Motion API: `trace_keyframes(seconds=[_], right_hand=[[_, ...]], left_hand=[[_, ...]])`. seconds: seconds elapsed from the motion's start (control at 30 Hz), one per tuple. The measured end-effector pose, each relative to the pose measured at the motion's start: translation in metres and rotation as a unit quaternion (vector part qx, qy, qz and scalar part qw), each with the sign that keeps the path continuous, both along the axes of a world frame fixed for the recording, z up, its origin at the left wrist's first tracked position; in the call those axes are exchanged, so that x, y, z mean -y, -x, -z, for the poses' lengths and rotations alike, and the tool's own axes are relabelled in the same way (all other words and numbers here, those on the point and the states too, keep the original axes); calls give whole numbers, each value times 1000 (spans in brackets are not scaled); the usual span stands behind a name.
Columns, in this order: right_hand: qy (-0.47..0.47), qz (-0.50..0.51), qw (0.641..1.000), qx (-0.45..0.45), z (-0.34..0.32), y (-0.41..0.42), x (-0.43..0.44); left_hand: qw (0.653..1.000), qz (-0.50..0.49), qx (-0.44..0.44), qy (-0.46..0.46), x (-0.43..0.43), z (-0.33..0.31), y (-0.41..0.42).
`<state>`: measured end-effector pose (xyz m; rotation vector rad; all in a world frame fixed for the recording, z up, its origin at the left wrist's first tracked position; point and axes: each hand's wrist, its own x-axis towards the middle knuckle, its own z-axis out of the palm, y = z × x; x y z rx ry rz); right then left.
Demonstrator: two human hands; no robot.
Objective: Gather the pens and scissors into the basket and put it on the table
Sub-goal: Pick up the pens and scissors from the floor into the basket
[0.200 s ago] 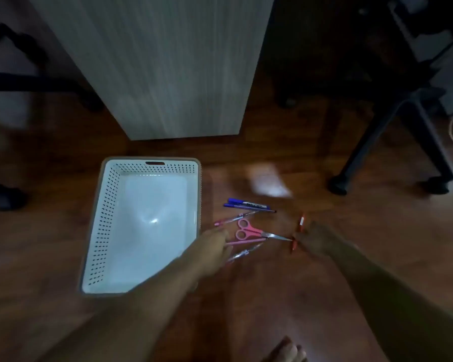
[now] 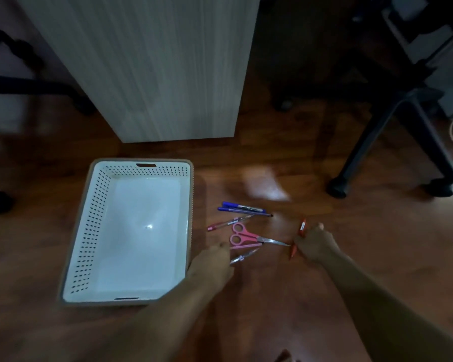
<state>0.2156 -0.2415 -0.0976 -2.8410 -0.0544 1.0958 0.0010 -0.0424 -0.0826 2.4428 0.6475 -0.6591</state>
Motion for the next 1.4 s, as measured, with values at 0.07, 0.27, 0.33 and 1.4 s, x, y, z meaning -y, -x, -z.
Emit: trace_keyframes(seconds=[0.07,0.27,0.33,1.4], right_hand=[[21,-14,999,21,4,3,5],[14,-28,999,45,-12,12,7],[-1,-5,998,56,-20,17,7],[-235,-122,964,33,-112,115,-146]], left_hand=[[999,16,-23,-41,10,-8,-4],[999,-26,-16,16,19,-16,-1],[994,-77,11,70,16,-26,8],[921,-289,260,25,-110,-90,72]])
